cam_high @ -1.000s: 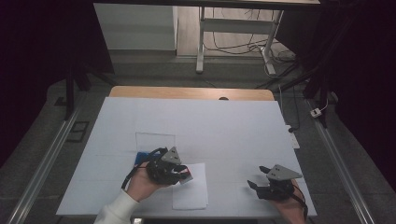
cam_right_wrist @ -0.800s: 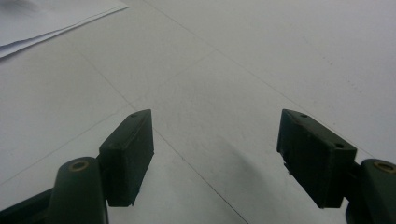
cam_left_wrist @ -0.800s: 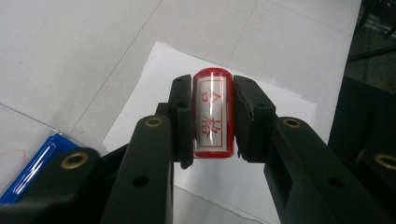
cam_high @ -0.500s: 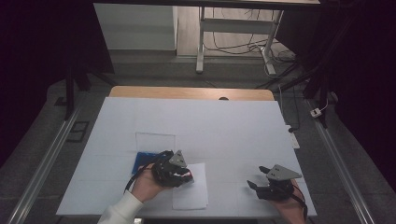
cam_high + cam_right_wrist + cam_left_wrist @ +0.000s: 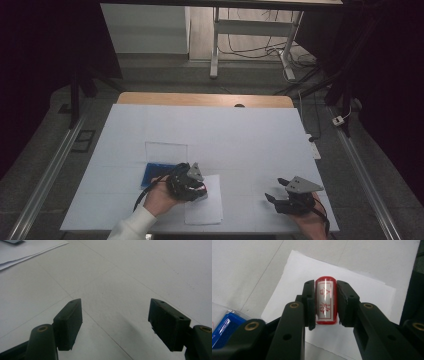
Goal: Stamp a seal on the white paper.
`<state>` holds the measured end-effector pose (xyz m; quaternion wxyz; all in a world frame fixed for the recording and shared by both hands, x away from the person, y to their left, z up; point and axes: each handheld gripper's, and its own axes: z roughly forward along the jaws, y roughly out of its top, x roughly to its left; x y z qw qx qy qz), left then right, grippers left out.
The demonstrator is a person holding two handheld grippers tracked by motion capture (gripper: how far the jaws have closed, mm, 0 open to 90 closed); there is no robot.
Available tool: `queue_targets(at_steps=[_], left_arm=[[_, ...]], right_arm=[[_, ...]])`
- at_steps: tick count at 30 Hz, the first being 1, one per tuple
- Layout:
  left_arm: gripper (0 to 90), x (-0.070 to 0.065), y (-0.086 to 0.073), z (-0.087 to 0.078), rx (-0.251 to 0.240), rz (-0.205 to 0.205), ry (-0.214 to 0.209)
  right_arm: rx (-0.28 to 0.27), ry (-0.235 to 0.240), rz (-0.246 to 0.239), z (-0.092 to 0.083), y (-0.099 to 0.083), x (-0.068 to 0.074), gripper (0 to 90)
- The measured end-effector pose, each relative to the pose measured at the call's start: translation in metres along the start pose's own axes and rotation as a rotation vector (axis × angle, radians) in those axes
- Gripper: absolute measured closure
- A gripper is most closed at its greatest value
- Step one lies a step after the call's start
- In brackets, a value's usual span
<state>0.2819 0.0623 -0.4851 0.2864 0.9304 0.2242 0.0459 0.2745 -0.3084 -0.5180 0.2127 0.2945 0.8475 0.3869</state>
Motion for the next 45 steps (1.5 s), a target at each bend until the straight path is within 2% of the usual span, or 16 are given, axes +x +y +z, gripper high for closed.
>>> queue_targets(at_steps=[11, 20, 32, 40, 45], left_arm=[[70.2, 0.0011, 0.001, 0.0036, -0.003, -0.006, -0.001], [70.3, 0.0001, 0.003, 0.0058, 0.009, 0.011, 0.004], [70.6, -0.0005, 0.0042, 0.0066, 0.018, 0.0, 0.006], [70.8, -0.0014, 0.0056, 0.0095, 0.045, 0.002, 0.013], [70.9, -0.0009, 0.0042, 0.0104, 0.039, 0.002, 0.009]], right_arm=[[0.002, 0.0, 0.001, 0.0001, -0.0001, 0.0, 27.2], [0.002, -0.001, -0.003, 0.0004, -0.0004, -0.0004, 27.2], [0.008, -0.001, -0.004, 0.001, -0.0003, 0.0001, 27.1], [0.009, -0.004, -0.007, 0.0005, 0.0006, 0.001, 27.2], [0.009, -0.005, -0.01, 0.0007, 0.001, 0.0014, 27.1]])
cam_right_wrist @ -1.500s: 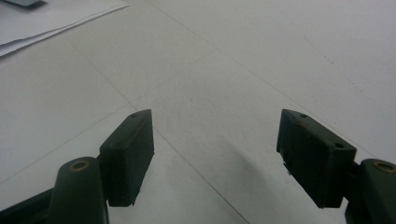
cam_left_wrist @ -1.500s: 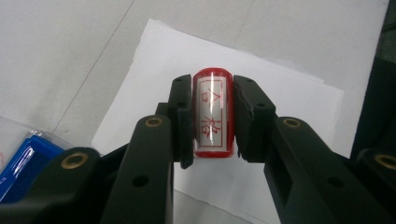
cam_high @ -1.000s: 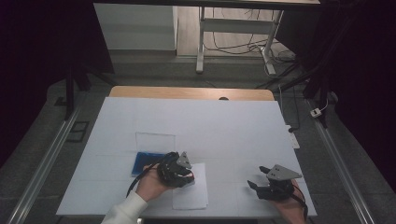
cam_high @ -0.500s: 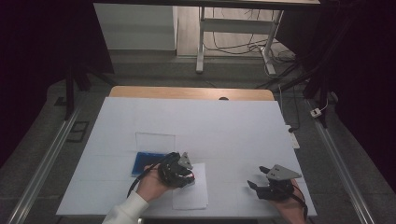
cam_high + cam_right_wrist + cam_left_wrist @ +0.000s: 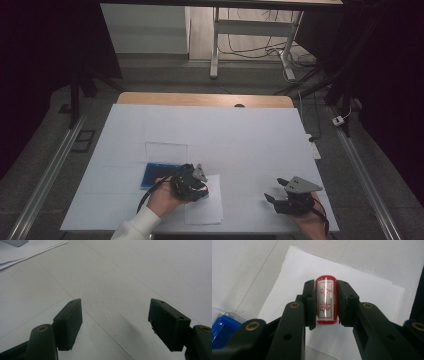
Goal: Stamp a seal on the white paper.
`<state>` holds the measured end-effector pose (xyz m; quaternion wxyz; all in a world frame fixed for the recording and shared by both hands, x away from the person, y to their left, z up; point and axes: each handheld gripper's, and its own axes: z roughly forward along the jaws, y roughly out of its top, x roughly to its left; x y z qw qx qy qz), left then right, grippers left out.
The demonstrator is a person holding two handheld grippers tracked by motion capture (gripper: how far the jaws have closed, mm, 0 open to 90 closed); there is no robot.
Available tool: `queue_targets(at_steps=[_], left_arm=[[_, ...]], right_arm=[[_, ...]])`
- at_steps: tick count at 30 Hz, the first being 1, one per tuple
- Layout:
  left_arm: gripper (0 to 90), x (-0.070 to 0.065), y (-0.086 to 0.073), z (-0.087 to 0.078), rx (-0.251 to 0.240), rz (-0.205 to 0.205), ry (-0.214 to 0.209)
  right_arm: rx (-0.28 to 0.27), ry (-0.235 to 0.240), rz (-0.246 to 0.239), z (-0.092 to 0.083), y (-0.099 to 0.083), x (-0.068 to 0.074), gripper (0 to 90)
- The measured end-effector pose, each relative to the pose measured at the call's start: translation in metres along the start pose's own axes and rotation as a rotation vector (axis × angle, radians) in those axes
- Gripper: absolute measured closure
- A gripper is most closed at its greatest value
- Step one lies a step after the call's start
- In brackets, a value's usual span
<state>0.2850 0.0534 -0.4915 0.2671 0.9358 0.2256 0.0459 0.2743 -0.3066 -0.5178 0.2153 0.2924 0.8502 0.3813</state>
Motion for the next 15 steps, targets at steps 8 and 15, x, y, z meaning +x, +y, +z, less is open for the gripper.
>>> queue_targets(at_steps=[8, 15], left_arm=[[71.1, -0.0023, -0.0012, 0.0009, -0.006, 0.015, 0.015], [71.1, -0.0024, -0.0026, 0.0013, -0.016, 0.019, 0.015]], right_arm=[[0.0, 0.0, -0.001, -0.0001, 0.0007, 0.0014, 27.1], [-0.002, 0.0, 0.0, -0.0003, 0.0004, 0.0008, 27.1]])
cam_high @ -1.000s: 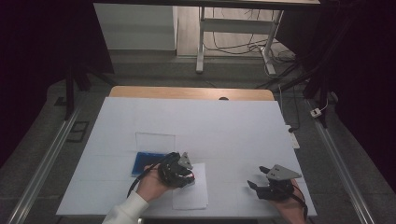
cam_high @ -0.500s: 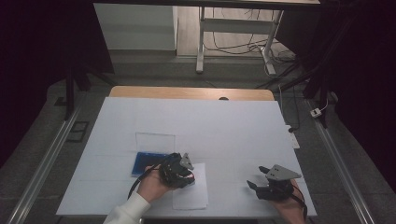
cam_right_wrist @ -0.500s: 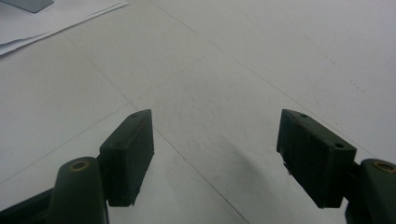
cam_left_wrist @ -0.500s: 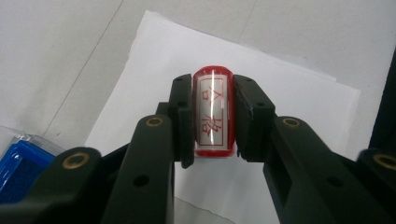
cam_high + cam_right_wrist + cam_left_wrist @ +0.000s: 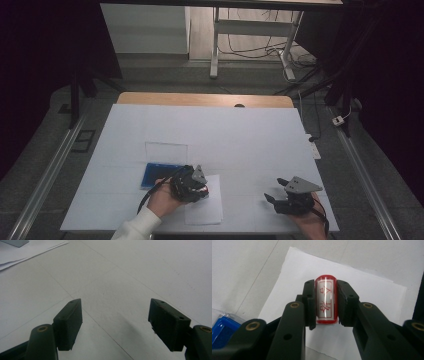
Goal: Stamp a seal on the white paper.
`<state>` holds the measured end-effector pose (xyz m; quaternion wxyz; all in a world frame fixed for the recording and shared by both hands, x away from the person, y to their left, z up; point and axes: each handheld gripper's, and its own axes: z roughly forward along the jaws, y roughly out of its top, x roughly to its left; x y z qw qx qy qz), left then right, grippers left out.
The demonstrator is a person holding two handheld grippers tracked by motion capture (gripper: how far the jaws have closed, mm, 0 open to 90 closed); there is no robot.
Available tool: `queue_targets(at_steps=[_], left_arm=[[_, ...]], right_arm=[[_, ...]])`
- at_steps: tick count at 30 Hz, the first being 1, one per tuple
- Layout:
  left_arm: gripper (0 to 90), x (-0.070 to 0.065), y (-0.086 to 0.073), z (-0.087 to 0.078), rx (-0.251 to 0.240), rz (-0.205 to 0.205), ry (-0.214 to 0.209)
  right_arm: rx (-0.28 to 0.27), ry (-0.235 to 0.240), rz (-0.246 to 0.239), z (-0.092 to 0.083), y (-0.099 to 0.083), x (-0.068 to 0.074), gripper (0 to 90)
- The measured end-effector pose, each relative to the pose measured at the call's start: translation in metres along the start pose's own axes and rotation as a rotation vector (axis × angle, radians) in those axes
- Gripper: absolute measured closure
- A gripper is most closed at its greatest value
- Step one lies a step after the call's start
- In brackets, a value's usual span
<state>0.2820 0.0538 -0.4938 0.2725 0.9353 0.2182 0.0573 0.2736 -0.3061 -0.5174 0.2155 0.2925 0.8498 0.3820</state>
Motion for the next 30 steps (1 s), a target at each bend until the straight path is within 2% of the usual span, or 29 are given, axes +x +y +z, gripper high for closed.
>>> queue_targets(at_steps=[16, 20, 23, 25, 30], left_arm=[[71.1, 0.001, -0.0022, 0.0002, -0.015, 0.002, -0.006], [70.9, -0.0007, -0.0025, -0.0003, -0.02, 0.006, 0.004], [70.8, -0.0006, -0.0026, -0.0013, -0.024, 0.009, 0.006], [70.7, 0.0002, -0.0028, -0.0042, -0.039, -0.007, -0.002], [70.3, -0.0015, -0.0037, -0.0054, -0.042, 0.002, 0.005]], right_arm=[[-0.004, 0.003, 0.0, -0.0002, 0.0005, 0.001, 27.1], [-0.005, 0.003, 0.0, -0.0006, 0.0005, 0.0007, 27.1], [-0.007, 0.003, 0.006, -0.0011, 0.0003, -0.0002, 27.1], [-0.007, 0.003, 0.005, -0.0012, 0.0002, -0.0004, 27.2], [-0.017, 0.005, 0.011, -0.0028, 0.0002, -0.0015, 27.2]])
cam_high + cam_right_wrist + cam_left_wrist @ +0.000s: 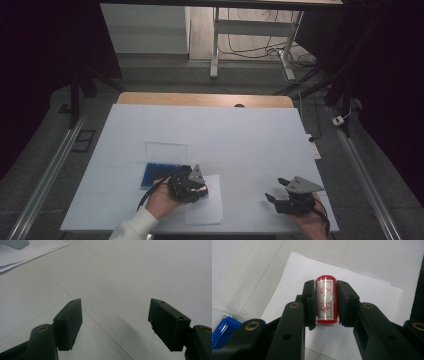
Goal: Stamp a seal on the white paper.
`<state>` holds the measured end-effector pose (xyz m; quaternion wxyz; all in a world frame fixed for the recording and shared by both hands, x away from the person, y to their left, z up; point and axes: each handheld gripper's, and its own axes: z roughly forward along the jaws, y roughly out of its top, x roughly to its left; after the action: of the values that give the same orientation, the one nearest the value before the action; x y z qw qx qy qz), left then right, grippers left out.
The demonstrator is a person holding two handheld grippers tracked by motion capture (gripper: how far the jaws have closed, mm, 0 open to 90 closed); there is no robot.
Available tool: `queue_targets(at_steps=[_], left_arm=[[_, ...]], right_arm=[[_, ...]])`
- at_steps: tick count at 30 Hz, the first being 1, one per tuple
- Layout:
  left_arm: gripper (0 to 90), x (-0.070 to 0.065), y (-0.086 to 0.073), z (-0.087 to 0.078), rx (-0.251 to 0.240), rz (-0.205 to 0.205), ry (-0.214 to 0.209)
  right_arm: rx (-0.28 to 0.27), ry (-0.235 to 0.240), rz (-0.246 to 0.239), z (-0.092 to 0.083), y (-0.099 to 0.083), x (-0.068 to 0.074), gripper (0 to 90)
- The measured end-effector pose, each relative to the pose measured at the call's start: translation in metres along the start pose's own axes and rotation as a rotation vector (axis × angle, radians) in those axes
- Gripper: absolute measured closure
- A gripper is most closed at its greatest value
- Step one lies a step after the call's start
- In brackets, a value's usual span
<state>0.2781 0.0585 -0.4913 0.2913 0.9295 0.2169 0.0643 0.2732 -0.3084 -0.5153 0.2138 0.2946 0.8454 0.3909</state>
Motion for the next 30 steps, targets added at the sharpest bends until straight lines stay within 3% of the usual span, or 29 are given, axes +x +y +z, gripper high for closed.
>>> queue_targets(at_steps=[4, 7, 10, 30], left_arm=[[70.3, 0.0, 0.001, -0.002, -0.01, -0.01, -0.012], [70.2, 0.003, 0.001, -0.009, -0.059, -0.036, -0.023], [70.2, 0.004, 0.002, -0.018, -0.093, -0.05, -0.008], [70.0, 0.012, -0.001, -0.056, -0.196, -0.07, 0.018]], right_arm=[[-0.002, -0.003, 0.004, -0.002, 0.0, -0.001, 27.2], [-0.005, -0.004, 0.007, -0.002, -0.001, -0.002, 27.2], [-0.009, -0.007, 0.013, -0.003, -0.001, -0.002, 27.2], [0.003, -0.006, 0.001, -0.001, -0.002, -0.003, 27.3]])
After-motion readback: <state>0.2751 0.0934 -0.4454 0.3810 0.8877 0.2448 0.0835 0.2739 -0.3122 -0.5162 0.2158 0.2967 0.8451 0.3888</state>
